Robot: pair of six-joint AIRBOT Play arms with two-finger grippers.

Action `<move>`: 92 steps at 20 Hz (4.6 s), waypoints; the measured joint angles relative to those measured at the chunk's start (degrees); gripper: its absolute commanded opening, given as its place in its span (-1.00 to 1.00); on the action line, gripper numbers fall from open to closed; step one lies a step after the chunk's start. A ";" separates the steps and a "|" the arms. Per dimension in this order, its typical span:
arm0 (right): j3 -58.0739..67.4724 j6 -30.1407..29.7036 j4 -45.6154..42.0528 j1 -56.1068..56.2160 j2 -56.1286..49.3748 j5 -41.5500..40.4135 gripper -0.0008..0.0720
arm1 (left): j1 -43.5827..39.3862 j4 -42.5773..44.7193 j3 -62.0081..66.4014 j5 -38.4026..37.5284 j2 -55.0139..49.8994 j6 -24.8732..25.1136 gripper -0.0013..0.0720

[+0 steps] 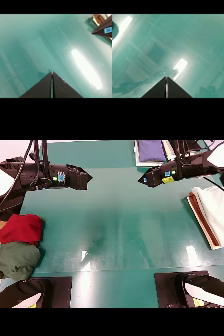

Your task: Fold the shirts.

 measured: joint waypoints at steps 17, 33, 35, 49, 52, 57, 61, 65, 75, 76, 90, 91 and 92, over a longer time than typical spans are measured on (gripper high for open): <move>0.00 0.02 0.04 0.00 0.00 1.29 -0.92 | 0.96 2.45 0.02 1.46 0.28 -0.20 -0.90; 0.00 0.04 0.00 0.02 0.00 2.86 -0.92 | 40.81 27.26 -27.65 -13.33 1.14 -2.71 0.85; 0.00 0.04 0.00 0.02 0.00 2.84 -0.92 | 43.08 27.45 -31.93 -10.01 1.05 -2.93 0.84; 1.57 0.04 0.04 -3.02 7.91 -11.63 -0.92 | 35.15 21.86 -8.57 -11.69 14.12 -3.30 -0.91; 5.86 0.04 0.04 -7.21 8.81 -11.30 -0.92 | 24.20 20.59 -0.42 -12.07 15.45 -3.37 -0.91; 15.72 0.04 0.04 -14.78 5.95 -3.08 -0.92 | 4.76 19.96 3.93 -9.57 10.27 -6.16 -0.91; 21.33 0.11 0.07 -17.94 2.54 3.23 -0.92 | -8.85 18.34 4.68 -6.29 -0.90 -6.99 -0.90; 22.08 0.13 0.26 -18.97 0.52 6.27 -0.12 | -18.36 13.79 4.90 0.79 -12.94 -4.76 0.56; 2.10 0.11 0.04 -29.44 0.04 15.89 0.08 | 1.40 9.62 4.94 -5.60 -16.06 -3.37 0.56; -2.58 0.11 -0.07 -31.04 0.07 16.15 0.08 | 4.28 9.55 4.61 -6.86 -15.96 -3.37 0.56; -38.66 -2.05 0.70 -29.35 -6.73 1.16 -0.03 | 17.40 9.01 -0.74 -11.89 -16.22 -3.39 0.56; -38.88 -2.10 1.01 -28.52 -7.23 0.63 -0.33 | 17.46 9.03 -0.81 -12.17 -16.22 -3.39 0.56; -39.04 -2.29 0.68 -27.78 -7.61 -0.17 -0.82 | 17.49 9.03 -0.81 -12.24 -16.26 -3.39 0.56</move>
